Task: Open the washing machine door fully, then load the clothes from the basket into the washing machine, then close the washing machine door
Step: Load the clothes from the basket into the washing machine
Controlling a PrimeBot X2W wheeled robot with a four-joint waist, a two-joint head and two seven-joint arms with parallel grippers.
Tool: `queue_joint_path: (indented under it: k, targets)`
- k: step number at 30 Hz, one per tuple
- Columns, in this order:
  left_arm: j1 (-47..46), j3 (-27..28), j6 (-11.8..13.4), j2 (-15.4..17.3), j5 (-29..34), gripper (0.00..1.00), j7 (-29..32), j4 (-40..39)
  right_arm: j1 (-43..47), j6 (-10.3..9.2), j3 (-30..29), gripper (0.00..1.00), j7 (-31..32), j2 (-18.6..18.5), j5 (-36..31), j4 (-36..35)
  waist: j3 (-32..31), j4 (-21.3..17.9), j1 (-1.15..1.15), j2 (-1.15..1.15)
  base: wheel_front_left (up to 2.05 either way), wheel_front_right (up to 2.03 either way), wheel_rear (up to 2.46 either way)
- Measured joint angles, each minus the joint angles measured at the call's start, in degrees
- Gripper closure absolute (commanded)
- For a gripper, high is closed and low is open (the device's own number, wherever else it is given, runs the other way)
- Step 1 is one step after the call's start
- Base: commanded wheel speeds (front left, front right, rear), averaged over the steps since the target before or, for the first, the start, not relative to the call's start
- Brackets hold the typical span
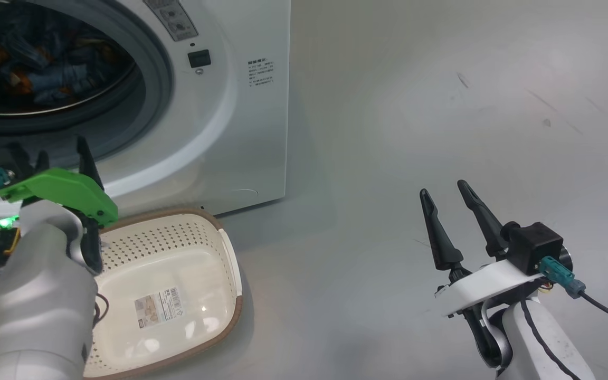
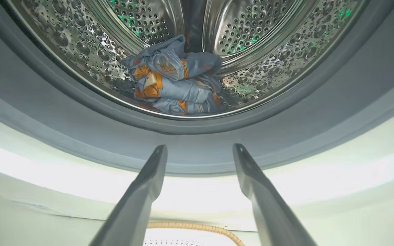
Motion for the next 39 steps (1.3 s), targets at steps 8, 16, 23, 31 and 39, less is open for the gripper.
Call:
queue_joint_path:
  k: [8,16,23,31,39]
  targets:
    - [6.8,-0.4,-0.7,-2.0,-1.0,0.00,-0.5,-1.3,2.4,0.00,-1.5,0.00,0.0,0.0,-0.2,-0.1,-4.0,1.5,0.00,0.00,0.00,0.00,0.00]
    - [15.0,-0.7,-0.7,-1.9,-0.7,0.00,-0.5,-6.9,3.9,0.00,-1.9,0.00,0.0,0.0,-1.0,-0.6,-7.7,3.3,0.00,0.00,0.00,0.00,0.00]
    - [22.0,-0.1,-1.1,-1.9,-0.4,0.00,-0.5,-16.1,5.8,0.00,-2.7,0.00,0.0,-0.2,-1.2,-1.2,-10.4,4.9,0.00,0.00,0.00,0.00,0.00]
    - [29.8,2.0,-1.1,-1.9,0.3,0.00,-0.5,-25.4,7.6,0.00,-3.0,0.00,0.0,-0.2,-1.2,-1.2,-12.8,6.2,0.00,0.00,0.00,0.00,0.00]
    - [38.9,3.5,-1.1,-1.9,0.8,0.00,-0.5,-32.5,9.4,0.00,-3.6,0.00,0.0,-0.7,-1.2,-1.6,-14.9,7.4,0.00,0.00,0.00,0.00,0.00]
